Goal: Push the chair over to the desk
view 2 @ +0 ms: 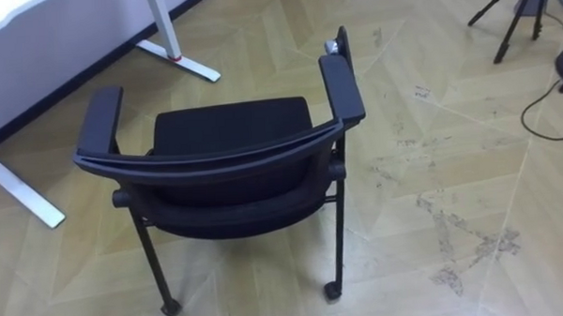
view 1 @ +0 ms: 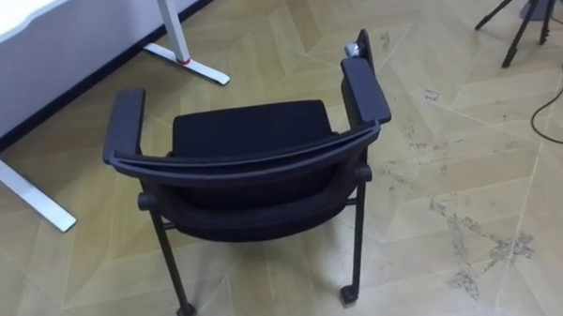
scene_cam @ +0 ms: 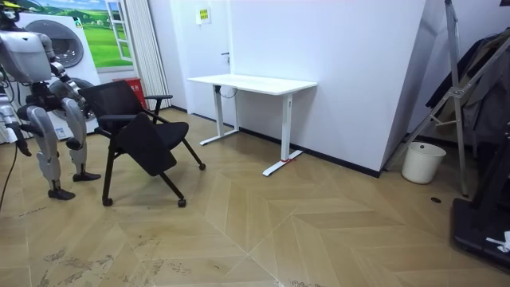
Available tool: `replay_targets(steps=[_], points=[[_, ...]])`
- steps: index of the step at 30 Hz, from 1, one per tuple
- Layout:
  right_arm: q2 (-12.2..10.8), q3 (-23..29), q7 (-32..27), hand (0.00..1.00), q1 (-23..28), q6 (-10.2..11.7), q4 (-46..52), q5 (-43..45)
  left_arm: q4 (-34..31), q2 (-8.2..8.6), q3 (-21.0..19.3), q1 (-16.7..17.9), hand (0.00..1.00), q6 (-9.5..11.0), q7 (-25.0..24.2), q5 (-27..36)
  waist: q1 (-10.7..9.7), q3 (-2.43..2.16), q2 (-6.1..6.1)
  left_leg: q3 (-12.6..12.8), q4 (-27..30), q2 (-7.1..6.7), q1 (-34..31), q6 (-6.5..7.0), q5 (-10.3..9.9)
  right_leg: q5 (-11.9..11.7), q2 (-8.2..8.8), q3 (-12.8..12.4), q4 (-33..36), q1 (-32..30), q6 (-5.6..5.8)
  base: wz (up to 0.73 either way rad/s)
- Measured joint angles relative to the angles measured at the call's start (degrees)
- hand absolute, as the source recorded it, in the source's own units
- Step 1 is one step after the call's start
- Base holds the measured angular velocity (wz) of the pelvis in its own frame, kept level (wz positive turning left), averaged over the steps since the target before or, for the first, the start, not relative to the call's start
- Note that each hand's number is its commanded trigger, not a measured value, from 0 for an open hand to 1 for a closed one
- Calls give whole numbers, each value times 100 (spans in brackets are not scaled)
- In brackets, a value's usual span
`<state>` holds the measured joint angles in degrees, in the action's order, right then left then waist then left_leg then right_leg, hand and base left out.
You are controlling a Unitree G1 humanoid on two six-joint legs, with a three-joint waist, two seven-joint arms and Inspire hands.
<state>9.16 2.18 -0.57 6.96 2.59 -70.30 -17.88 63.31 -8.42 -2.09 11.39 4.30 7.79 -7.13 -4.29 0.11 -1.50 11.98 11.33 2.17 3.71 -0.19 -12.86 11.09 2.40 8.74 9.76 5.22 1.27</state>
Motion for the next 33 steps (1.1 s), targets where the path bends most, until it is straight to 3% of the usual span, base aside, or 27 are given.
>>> replay_targets(steps=[9, 11, 16, 20, 23, 26, 30, 33], points=[[250, 136, 97, 0, -69, 106, 127, 41, -454, -323, -11, 237, 0, 80, 532, -1732, 29, 24, -88, -71, 3, -20, 37, 1, 1, 7, 12, 68, -35, 87, 4, 4], [314, 138, 124, 0, -71, 116, 154, 57, -931, -459, -10, 260, 0, 84, 596, -2285, 38, 19, -76, -122, 32, -49, -56, 9, 6, 10, 29, 102, -104, 92, 0, 9], [420, 137, 154, 0, -67, 122, 140, 204, -1907, -676, -9, 283, 0, 113, 835, -2921, 97, 8, -90, -140, 24, -86, -92, 26, 16, 23, 60, 122, -108, 76, 21, 5], [433, 171, 209, 0, -51, 124, 134, 273, -3189, -679, 10, 532, 0, 101, 854, -3526, 129, 1, -100, -183, 3, -88, -86, 27, 17, 21, 64, 163, -111, 93, 21, 3], [438, 351, 273, 0, -62, 118, 151, 379, -3719, -729, 87, 547, 0, 74, 910, -3902, 82, -5, -131, -284, 3, -101, -94, 27, 17, 21, 74, 294, -114, 133, 21, 17], [449, 362, 325, 0, -78, 118, 151, 444, -4174, -859, 304, 591, 0, 58, 918, -4214, 86, 2, -184, -285, -11, -101, -32, 26, 17, 21, 73, 301, -115, 196, 21, 7], [444, 357, 327, 0, -92, 121, 144, 392, -4815, -873, 458, 595, 0, 6, 918, -4641, 139, -7, -280, -328, -54, -108, 1, 26, 18, 21, 76, 260, -116, 213, 22, 1], [445, 355, 324, 0, -125, 119, 143, 392, -5214, -918, 521, 603, 0, -15, 907, -4702, 155, -2, -279, -331, -54, -107, 1, 26, 18, 21, 75, 261, -117, 213, 22, 0]])
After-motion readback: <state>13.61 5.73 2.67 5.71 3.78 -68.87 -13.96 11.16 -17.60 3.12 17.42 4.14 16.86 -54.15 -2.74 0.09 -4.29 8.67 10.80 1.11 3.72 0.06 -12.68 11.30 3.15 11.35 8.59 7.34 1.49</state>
